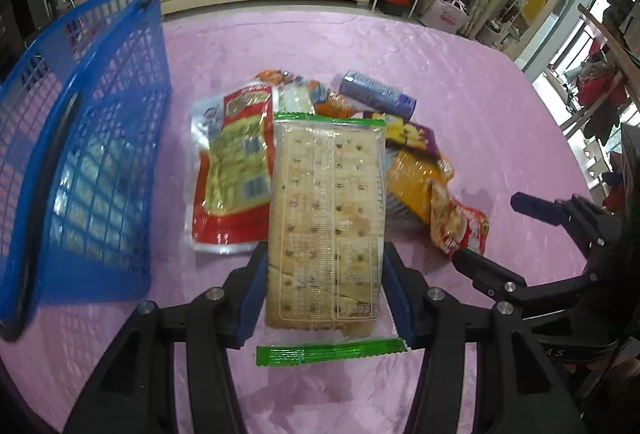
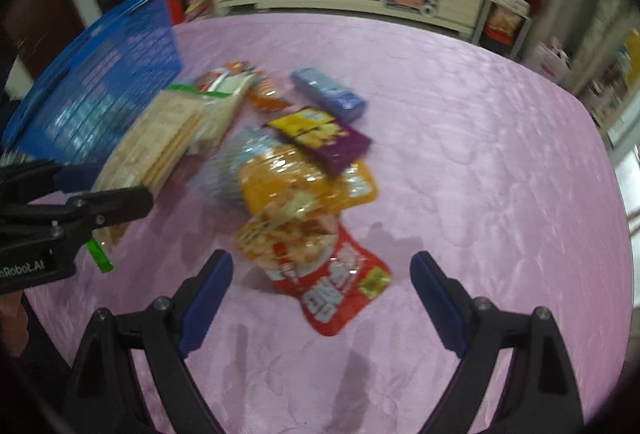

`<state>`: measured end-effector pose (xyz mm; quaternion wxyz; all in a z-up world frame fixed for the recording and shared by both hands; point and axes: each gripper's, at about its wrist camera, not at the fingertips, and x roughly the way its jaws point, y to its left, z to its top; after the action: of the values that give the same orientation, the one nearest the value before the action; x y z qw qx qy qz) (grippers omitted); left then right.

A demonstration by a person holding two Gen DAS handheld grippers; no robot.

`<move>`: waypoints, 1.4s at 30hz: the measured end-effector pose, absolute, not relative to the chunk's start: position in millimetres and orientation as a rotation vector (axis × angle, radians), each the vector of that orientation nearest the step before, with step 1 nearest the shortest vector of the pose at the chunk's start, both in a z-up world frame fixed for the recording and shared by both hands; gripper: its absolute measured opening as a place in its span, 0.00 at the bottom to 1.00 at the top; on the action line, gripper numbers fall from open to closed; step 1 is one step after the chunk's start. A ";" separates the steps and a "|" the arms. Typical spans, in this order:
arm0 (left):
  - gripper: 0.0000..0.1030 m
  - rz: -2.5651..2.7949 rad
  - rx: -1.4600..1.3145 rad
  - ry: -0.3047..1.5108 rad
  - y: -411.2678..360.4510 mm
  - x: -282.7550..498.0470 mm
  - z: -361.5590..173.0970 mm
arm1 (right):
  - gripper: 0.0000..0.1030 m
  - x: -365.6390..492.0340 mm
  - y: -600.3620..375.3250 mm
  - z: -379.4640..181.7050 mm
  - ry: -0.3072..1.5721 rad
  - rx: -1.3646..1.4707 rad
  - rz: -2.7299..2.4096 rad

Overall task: Organize snacks
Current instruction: 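Lift the cracker pack with the left gripper while the right gripper grasps the red snack bag, then carry the cracker pack and red snack bag toward the basket with both grippers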

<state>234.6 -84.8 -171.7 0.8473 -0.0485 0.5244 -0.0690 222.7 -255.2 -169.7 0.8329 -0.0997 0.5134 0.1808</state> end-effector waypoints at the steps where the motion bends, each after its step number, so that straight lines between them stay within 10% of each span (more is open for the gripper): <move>1: 0.50 -0.146 -0.107 1.108 -83.5 234.2 -171.9 | 0.90 222.6 -252.1 -171.1 1.089 -0.234 0.408; 16: 0.50 -0.187 -0.115 1.150 -98.3 223.8 -184.2 | 0.88 246.1 -256.1 -214.2 1.124 -0.315 0.494; 24: 0.50 -0.207 -0.116 1.157 -109.1 222.6 -186.3 | 0.46 224.3 -242.7 -202.0 1.075 -0.382 0.542; 42: 0.50 -0.232 -0.139 1.029 -83.1 192.3 -130.0 | 0.41 186.5 -260.9 -133.7 1.026 -0.175 0.443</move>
<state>192.3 -83.1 -130.0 0.8617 -0.0664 0.4907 -0.1104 186.5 -260.9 -133.7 0.8443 -0.0827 0.4860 0.2100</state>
